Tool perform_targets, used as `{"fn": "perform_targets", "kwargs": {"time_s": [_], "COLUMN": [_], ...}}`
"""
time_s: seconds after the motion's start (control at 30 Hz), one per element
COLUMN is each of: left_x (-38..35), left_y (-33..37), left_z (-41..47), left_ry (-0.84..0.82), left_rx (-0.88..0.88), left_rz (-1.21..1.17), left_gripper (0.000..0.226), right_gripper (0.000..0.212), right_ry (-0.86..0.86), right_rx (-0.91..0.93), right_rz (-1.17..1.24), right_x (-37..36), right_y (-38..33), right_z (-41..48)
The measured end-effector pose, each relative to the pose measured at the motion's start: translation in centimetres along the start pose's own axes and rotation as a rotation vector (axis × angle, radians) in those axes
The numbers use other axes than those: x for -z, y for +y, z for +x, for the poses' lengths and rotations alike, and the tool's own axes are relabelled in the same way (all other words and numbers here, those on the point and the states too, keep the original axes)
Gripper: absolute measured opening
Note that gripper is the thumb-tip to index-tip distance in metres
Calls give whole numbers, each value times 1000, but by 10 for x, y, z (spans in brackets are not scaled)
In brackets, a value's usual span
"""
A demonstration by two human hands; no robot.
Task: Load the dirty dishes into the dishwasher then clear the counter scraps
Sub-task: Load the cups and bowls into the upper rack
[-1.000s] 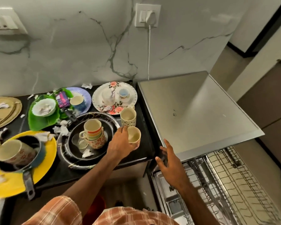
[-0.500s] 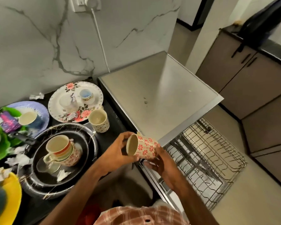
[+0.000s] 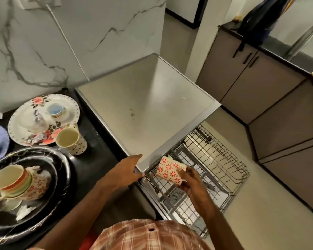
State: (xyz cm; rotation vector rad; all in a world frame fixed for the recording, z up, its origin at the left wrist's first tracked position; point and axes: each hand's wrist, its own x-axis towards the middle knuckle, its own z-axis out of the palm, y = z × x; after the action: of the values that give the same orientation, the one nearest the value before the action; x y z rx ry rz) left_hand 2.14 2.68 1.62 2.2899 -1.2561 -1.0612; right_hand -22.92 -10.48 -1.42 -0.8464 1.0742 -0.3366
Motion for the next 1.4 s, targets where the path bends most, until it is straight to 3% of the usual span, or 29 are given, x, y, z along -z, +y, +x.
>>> {"fn": "perform_targets", "kwargs": {"time_s": [0.17,0.33,0.67,0.77,0.97,1.17,1.3,1.4], "left_x": [-14,-27,-56,-63,-68,-73,-71,-68], "left_y": [9,12,7,7,13,14,17,17], "left_z": [4,-9,-56,-67,-84,-93,-91,-85], "left_ry": [81,168,351,374,350,326,329,337], "left_rx": [69,139,349,399,470,486,474,443], "left_rz": [26,-6,-53,-14,-55,-98,-106,-99], "left_gripper": [71,65,73,75,75,75,74,74], "right_gripper": [69,59,104,99,86,85,65,63], "right_ry": [65,34,-76,-57,-58,-92,-168,-221], "right_rx": [-22,-17,96,106,0,13,43,49], "right_rz": [-276,-673,-1248,-1366,-1420,-1452,-1458,-1434], "right_x": [45,43,7,-5,-19,-23,-22,-15], "right_y": [13,26,91,100,111,123,116,105], "right_z": [35,88,179,185,205,213,211,206]}}
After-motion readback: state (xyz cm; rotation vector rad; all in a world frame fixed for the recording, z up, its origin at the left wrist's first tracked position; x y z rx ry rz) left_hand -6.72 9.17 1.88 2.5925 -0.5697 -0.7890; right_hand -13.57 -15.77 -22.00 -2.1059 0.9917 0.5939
